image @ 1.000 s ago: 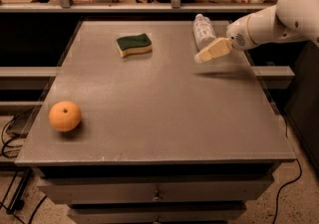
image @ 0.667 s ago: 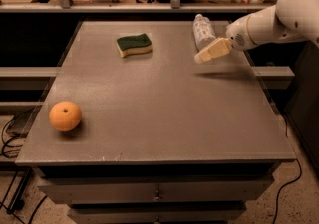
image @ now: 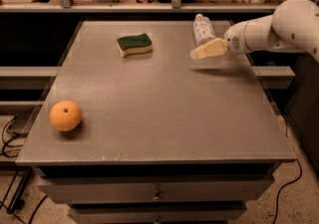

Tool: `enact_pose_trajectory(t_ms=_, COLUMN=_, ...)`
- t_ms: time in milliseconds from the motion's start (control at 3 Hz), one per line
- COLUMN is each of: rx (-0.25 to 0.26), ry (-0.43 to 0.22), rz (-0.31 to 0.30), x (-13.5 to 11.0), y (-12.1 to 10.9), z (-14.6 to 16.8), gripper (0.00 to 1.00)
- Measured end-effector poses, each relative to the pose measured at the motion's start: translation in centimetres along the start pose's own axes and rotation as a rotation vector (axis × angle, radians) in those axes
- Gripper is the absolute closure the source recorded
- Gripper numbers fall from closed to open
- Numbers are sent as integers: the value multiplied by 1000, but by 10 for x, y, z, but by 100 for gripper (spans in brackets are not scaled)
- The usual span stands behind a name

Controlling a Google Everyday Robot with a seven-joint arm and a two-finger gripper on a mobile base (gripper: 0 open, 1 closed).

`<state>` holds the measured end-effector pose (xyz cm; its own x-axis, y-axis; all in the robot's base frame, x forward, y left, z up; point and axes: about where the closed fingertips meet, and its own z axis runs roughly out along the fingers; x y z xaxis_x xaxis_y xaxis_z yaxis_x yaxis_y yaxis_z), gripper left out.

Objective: Move blue plastic bottle near orange

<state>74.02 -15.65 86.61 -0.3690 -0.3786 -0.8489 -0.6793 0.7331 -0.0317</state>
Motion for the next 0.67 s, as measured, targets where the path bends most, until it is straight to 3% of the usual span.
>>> enact_pose_trajectory(t_ms=667, rx=53, ry=-90, rz=111, x=-11, y=-7, z=37, gripper=0)
